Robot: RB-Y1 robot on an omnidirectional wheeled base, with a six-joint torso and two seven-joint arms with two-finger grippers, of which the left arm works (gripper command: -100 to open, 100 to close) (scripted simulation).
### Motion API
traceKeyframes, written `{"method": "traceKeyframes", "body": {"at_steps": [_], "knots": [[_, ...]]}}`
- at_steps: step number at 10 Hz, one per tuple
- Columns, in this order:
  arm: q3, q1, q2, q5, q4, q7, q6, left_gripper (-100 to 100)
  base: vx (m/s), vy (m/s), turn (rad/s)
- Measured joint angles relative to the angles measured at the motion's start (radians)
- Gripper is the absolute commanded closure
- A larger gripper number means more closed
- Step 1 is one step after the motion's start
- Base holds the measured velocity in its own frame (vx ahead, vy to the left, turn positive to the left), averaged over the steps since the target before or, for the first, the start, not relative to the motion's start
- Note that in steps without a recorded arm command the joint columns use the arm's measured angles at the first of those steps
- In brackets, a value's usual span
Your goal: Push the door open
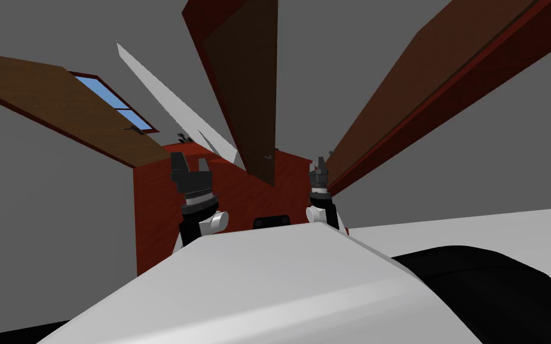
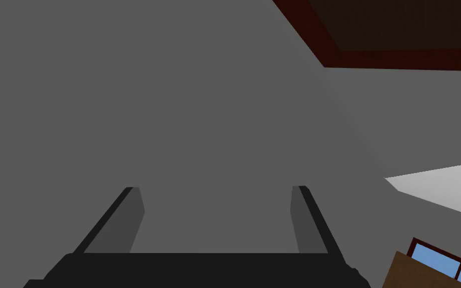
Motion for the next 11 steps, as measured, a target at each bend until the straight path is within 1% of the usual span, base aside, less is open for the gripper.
{"method": "traceKeyframes", "body": {"at_steps": [1, 2, 3, 5, 7, 9, 10, 11], "knots": [[-0.005, -0.004, 0.005, 0.0, 0.017, 0.004, -0.004, -100, 0.122, 0.03, -0.089], [-0.01, -0.012, 0.012, -0.001, 0.034, 0.004, 0.0, -100, 0.114, 0.032, -0.056], [-0.011, -0.017, 0.017, 0.0, 0.057, 0.006, -0.004, -100, 0.098, 0.028, -0.039], [-0.021, -0.021, 0.025, 0.0, 0.088, 0.008, -0.01, -100, 0.085, 0.022, -0.049], [-0.024, -0.041, 0.035, 0.001, 0.132, 0.012, -0.014, -100, 0.091, 0.03, -0.061], [-0.042, -0.044, 0.038, -0.003, 0.179, 0.012, -0.03, -100, 0.085, 0.031, -0.061], [-0.045, -0.053, 0.043, -0.002, 0.206, 0.014, -0.036, -100, 0.097, 0.047, -0.064], [-0.048, -0.061, 0.049, -0.002, 0.225, 0.017, -0.033, -100, 0.088, 0.042, -0.092]]}}
